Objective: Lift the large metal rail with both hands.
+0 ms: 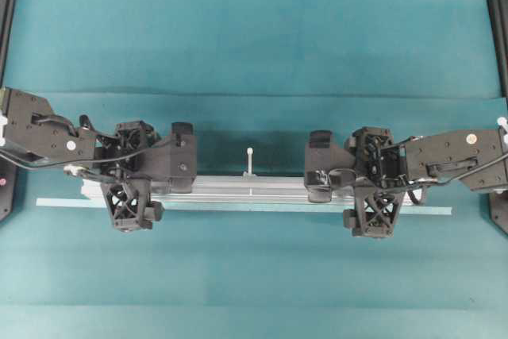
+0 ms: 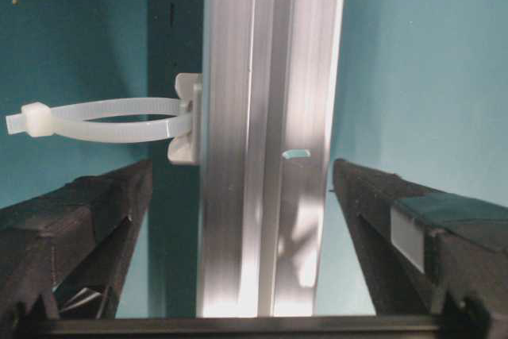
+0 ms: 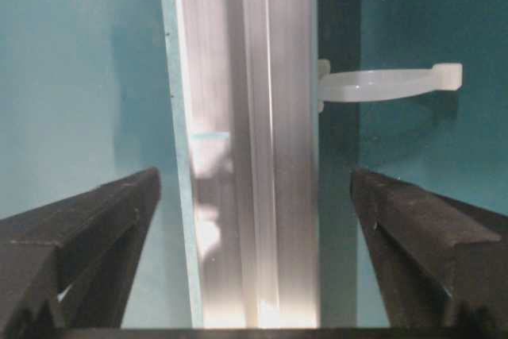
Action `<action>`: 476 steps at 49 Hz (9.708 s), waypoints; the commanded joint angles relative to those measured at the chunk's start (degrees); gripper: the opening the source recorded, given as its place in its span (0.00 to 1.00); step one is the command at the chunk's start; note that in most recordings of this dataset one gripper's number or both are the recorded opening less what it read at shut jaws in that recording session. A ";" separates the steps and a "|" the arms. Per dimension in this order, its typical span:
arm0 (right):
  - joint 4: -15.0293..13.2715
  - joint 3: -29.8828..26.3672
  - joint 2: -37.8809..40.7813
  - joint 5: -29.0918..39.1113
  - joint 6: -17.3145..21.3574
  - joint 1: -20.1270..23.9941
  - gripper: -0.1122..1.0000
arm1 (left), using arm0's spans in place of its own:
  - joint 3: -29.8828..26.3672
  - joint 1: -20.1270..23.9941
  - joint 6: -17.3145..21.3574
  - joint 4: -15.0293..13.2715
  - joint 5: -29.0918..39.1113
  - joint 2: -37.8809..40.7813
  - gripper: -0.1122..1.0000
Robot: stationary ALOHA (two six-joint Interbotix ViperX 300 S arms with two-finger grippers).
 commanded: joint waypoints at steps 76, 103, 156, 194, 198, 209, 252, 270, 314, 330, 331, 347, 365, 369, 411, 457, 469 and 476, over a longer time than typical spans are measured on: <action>2.64 -17.49 -9.58 33.93 0.00 -0.62 0.45 | -11.34 -0.09 0.18 0.18 20.74 -17.05 0.42; 3.34 -33.22 -14.94 54.67 4.04 -0.70 0.45 | -23.99 -0.09 -0.70 0.18 36.47 -21.71 0.42; 3.34 -54.58 -13.18 65.57 4.31 -0.35 0.45 | -54.14 -0.35 -4.04 0.09 61.96 -13.97 0.42; 2.55 -45.70 -12.92 64.25 2.99 -0.97 0.45 | -49.57 1.05 -2.90 0.18 59.41 -13.10 0.42; 2.64 -42.10 -13.01 63.02 2.72 -0.97 0.45 | -46.14 1.32 -3.08 0.18 56.87 -13.10 0.42; 2.11 -32.52 -14.41 54.14 2.02 -1.05 0.45 | -34.10 2.02 -2.90 0.18 45.88 -13.54 0.42; -0.97 -13.54 -5.10 23.82 -2.46 -0.70 0.45 | -13.10 2.37 -3.69 0.09 24.26 -6.77 0.42; -0.97 -9.14 -3.78 18.02 -2.11 -0.35 0.45 | -8.70 2.29 -4.04 0.09 15.73 -2.64 0.42; -0.09 -5.01 0.70 9.67 -0.97 2.20 0.45 | -4.48 0.88 -8.09 0.09 7.82 0.35 0.42; -0.09 -4.04 0.70 7.65 -0.88 2.29 0.45 | -3.87 0.79 -7.65 0.09 7.56 0.53 0.42; -0.09 -4.13 0.79 7.47 -0.79 2.29 0.45 | -3.78 0.79 -7.65 0.09 7.56 0.53 0.42; -0.09 -4.04 1.41 6.86 -0.88 2.20 0.45 | -3.08 0.62 -7.29 0.09 7.47 0.53 0.42; -0.09 -2.72 1.58 6.68 -0.88 1.93 0.45 | -2.29 0.62 -7.38 0.09 3.78 0.44 0.42; -0.09 -2.46 1.58 6.06 -0.97 1.85 0.45 | -2.20 0.62 -7.38 0.09 3.60 0.44 0.42; -0.26 -1.05 1.32 2.72 -1.58 0.62 0.45 | -1.49 0.62 -8.35 0.09 3.16 0.53 0.52; -0.62 -0.35 -9.93 2.90 -1.41 -0.62 0.97 | -0.79 -0.09 -7.03 0.09 2.55 -9.49 0.97; -0.70 1.23 -19.78 2.81 -1.58 -1.67 0.97 | 0.26 -0.09 -7.03 0.09 2.55 -17.75 0.97; -0.62 2.81 -25.05 2.37 -1.49 -1.76 0.97 | 0.09 -0.09 -7.03 0.09 2.55 -21.27 0.97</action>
